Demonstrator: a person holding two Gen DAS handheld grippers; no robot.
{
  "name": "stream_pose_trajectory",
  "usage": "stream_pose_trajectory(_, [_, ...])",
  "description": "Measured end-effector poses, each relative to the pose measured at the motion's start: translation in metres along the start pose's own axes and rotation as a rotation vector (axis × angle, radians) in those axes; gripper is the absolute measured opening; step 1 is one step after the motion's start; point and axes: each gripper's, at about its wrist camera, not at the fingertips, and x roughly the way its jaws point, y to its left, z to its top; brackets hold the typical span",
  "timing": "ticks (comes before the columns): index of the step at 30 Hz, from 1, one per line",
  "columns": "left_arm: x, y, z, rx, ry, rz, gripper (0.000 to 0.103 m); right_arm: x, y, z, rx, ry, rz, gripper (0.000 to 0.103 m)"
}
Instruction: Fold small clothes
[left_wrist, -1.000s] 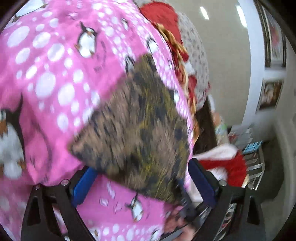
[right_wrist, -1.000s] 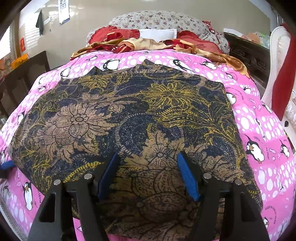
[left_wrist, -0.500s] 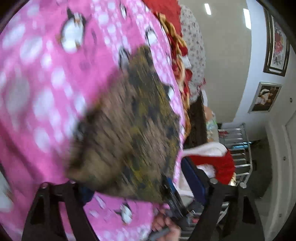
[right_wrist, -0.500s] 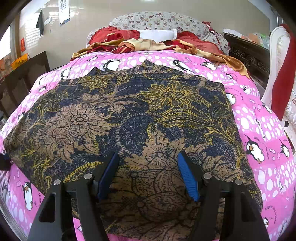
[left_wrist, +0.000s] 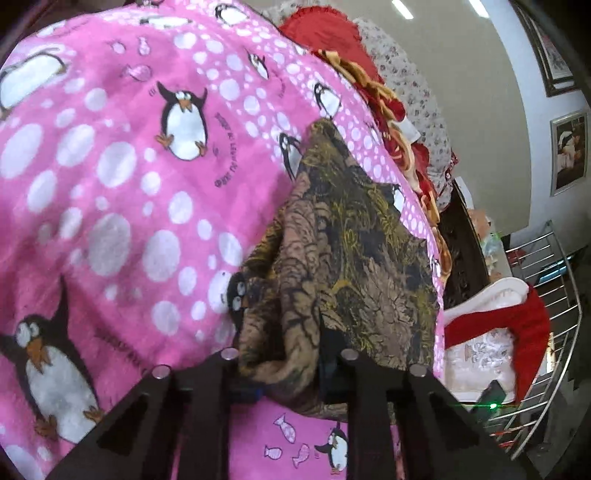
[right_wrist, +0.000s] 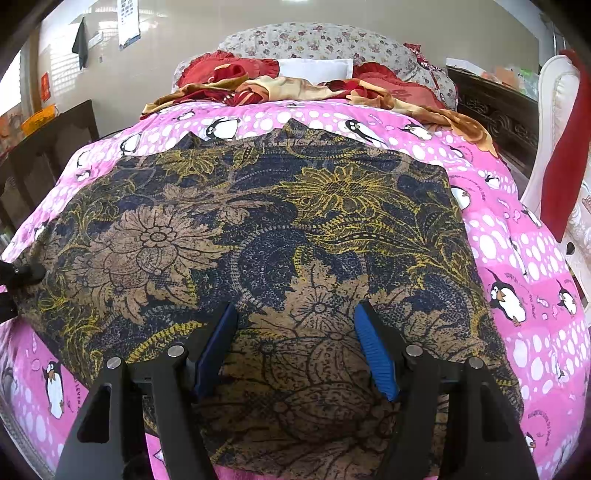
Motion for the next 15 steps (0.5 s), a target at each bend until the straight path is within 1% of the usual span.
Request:
stream_pose_trajectory(2, [-0.006, -0.009, -0.007, 0.072, -0.038, 0.045, 0.016, -0.002, 0.003, 0.007, -0.014, 0.031, -0.022, 0.066])
stream_pose_trajectory(4, [-0.013, -0.032, -0.014, 0.196, -0.096, 0.118, 0.014, -0.008, 0.009, 0.02, -0.035, 0.065, -0.042, 0.064])
stream_pose_trajectory(5, [-0.015, -0.042, -0.018, 0.252, -0.124, 0.148, 0.014, -0.015, 0.013, 0.031, -0.041, 0.055, -0.033, 0.064])
stream_pose_trajectory(6, [-0.018, -0.056, -0.024, 0.324, -0.163, 0.178, 0.013, -0.023, 0.017, 0.044, -0.043, 0.032, -0.004, 0.064])
stream_pose_trajectory(7, [-0.022, -0.07, -0.031, 0.404, -0.204, 0.203, 0.013, -0.03, 0.023, 0.059, -0.048, 0.01, 0.035, 0.064])
stream_pose_trajectory(9, [-0.026, -0.098, -0.044, 0.542, -0.269, 0.227, 0.013, -0.034, 0.036, 0.092, -0.068, -0.007, 0.117, 0.064])
stream_pose_trajectory(10, [-0.026, -0.108, -0.05, 0.596, -0.287, 0.233, 0.013, -0.033, 0.044, 0.109, -0.077, -0.009, 0.164, 0.065])
stream_pose_trajectory(11, [-0.025, -0.12, -0.057, 0.657, -0.304, 0.236, 0.013, -0.028, 0.052, 0.127, -0.085, 0.003, 0.227, 0.065])
stream_pose_trajectory(14, [-0.02, -0.144, -0.07, 0.778, -0.32, 0.231, 0.013, 0.002, 0.079, 0.173, -0.1, 0.085, 0.421, 0.065])
stream_pose_trajectory(15, [-0.018, -0.15, -0.072, 0.791, -0.318, 0.225, 0.013, 0.015, 0.09, 0.186, -0.107, 0.129, 0.477, 0.065])
